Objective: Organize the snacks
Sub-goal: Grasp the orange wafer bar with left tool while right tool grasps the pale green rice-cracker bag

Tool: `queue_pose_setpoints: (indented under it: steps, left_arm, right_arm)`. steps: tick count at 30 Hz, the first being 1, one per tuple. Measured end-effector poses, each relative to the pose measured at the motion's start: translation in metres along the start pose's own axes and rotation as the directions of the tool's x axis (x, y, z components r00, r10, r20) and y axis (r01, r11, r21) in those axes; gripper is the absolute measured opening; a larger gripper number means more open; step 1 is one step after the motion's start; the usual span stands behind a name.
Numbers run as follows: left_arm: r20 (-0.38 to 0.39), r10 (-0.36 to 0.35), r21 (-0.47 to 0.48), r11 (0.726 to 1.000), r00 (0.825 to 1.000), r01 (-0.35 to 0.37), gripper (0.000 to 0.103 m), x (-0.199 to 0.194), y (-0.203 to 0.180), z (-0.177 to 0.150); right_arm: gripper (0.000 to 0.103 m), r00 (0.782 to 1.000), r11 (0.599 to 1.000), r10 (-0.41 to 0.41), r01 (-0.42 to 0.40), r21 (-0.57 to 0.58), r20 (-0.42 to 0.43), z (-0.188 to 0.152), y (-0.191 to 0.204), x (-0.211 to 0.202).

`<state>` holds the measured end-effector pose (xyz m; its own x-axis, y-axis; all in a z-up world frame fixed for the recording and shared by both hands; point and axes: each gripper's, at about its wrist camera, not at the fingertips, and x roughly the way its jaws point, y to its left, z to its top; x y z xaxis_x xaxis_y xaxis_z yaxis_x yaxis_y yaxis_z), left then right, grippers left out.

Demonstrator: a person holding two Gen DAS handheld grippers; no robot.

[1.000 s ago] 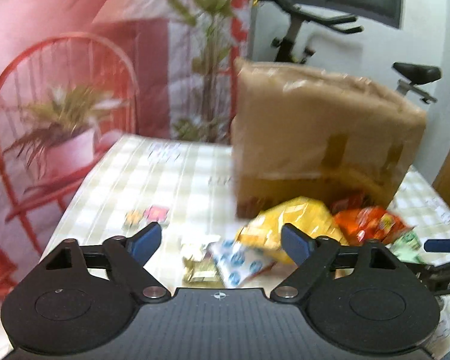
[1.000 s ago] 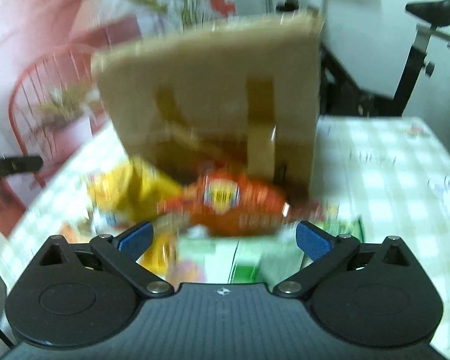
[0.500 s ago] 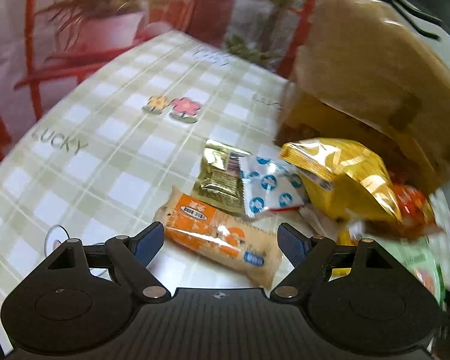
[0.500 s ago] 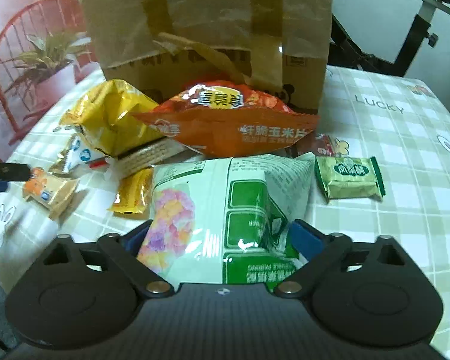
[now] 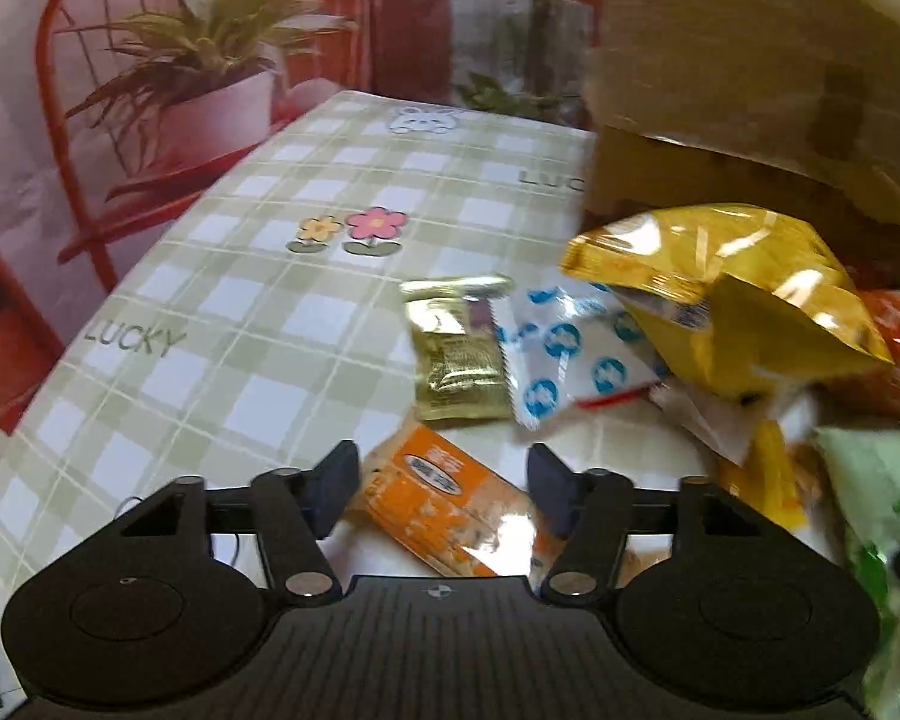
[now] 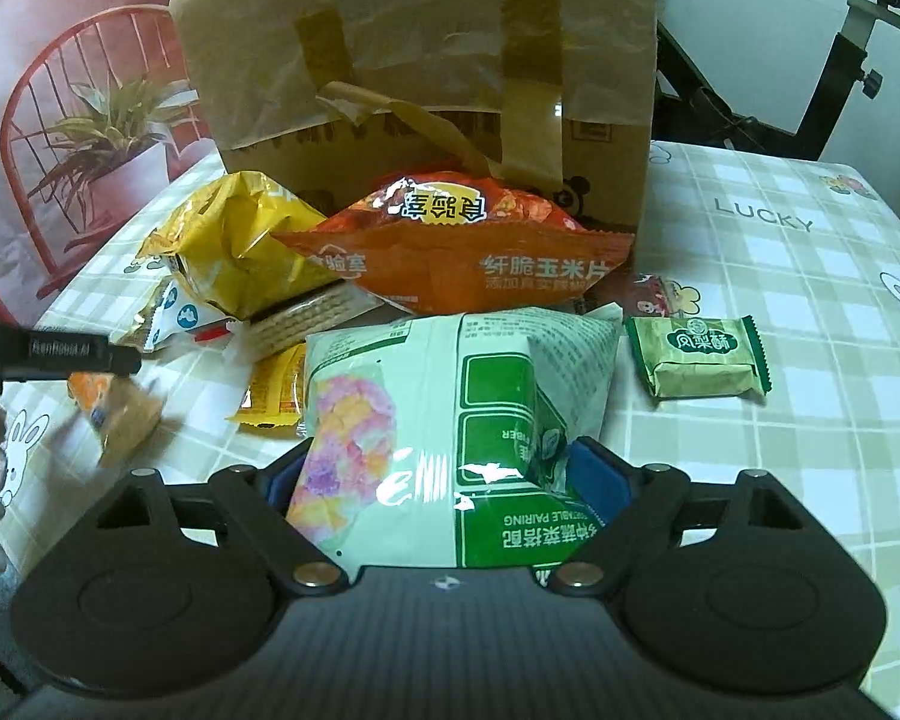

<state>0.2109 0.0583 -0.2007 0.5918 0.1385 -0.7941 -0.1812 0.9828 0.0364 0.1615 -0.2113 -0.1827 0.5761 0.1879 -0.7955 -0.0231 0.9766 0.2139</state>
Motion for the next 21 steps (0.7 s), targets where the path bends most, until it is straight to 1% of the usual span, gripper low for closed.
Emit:
queue_pose_setpoints:
  steps: [3,4,6,8,11,13,14,16,19,20,21]
  left_arm:
    - [-0.003,-0.072,-0.017,0.997,0.997,0.072,0.060,-0.012,0.011,-0.003]
    - [-0.001,-0.078,-0.026,0.997,0.997,0.078,0.061,-0.017,0.014,-0.004]
    - [0.002,-0.085,-0.061,0.995,0.996,0.085,0.069,-0.025,0.022,-0.004]
    - [-0.001,-0.108,-0.131,0.986,0.994,0.107,0.072,-0.035,0.032,-0.004]
    - [-0.042,-0.132,-0.217,0.969,0.990,0.120,0.072,-0.038,0.035,-0.007]
    - [-0.075,-0.147,-0.241,0.962,0.986,0.125,0.072,-0.033,0.030,-0.008]
    - [-0.084,-0.147,-0.238,0.963,0.985,0.124,0.072,-0.028,0.026,-0.009]
    - [-0.083,-0.112,-0.205,0.974,0.990,0.093,0.072,-0.021,0.013,-0.009]
    - [-0.067,-0.074,-0.123,0.990,0.995,0.066,0.070,-0.009,-0.008,-0.010]
    - [-0.055,-0.063,-0.078,0.995,0.997,0.059,0.068,-0.005,-0.016,-0.012]
    - [-0.042,-0.050,-0.026,0.998,0.998,0.049,0.061,-0.001,-0.025,-0.015]
  right_arm:
    - [0.088,1.000,1.000,0.005,-0.005,-0.001,0.000,0.001,-0.001,-0.001]
    - [0.088,1.000,1.000,0.007,-0.007,0.002,0.001,0.001,-0.001,-0.001]
    - [0.087,1.000,1.000,0.011,-0.011,0.007,0.002,0.001,-0.002,-0.001]
    - [0.087,1.000,1.000,0.012,-0.012,0.011,0.004,0.001,-0.002,-0.002]
    - [0.087,1.000,1.000,0.010,-0.010,0.010,0.005,0.001,-0.001,-0.002]
    - [0.087,1.000,1.000,0.010,-0.010,0.011,0.005,0.001,-0.001,-0.002]
    - [0.087,1.000,1.000,0.010,-0.010,0.010,0.005,0.001,-0.001,-0.002]
    - [0.087,1.000,1.000,0.009,-0.009,0.007,0.006,0.000,-0.001,-0.002]
    - [0.087,1.000,1.000,0.010,-0.010,0.007,0.006,0.000,-0.001,-0.003]
    - [0.087,1.000,1.000,0.011,-0.011,0.008,0.006,0.000,-0.001,-0.003]
    - [0.086,1.000,1.000,0.011,-0.011,0.007,0.007,-0.001,0.000,-0.004]
